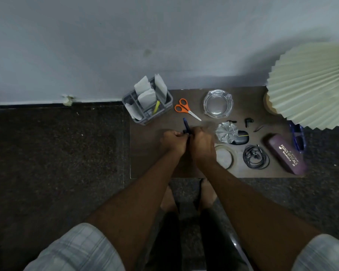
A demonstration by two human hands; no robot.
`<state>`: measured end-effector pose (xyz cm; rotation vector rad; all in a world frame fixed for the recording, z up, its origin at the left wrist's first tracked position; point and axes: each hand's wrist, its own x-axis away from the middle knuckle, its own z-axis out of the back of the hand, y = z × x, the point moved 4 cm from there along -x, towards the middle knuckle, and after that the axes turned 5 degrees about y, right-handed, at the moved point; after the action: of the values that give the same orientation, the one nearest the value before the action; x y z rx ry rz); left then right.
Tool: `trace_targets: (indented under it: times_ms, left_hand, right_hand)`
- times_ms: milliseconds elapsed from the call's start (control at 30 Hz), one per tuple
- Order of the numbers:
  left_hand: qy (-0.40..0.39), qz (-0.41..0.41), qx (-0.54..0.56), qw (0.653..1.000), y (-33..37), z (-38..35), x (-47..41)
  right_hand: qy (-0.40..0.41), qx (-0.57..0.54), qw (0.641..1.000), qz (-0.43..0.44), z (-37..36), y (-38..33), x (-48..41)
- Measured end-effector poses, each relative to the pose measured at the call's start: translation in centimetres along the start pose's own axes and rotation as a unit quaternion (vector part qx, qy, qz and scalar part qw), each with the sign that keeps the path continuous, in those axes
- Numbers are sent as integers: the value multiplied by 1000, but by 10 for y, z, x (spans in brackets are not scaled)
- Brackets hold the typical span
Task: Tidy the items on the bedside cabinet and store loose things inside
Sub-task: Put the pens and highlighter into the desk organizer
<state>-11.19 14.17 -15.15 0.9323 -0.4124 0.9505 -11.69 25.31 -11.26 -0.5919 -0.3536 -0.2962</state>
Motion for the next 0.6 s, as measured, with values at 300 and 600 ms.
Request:
trace_targets:
  times_ms: [300,600]
  left_hand:
    - [32,-23,-55,998,15,8,2]
    - [33,-45,-111,992,23,14,-2]
  right_hand:
    - [6,48,999,-16,-1,-3,-12]
    - [3,45,998,-32,2,-5,-10]
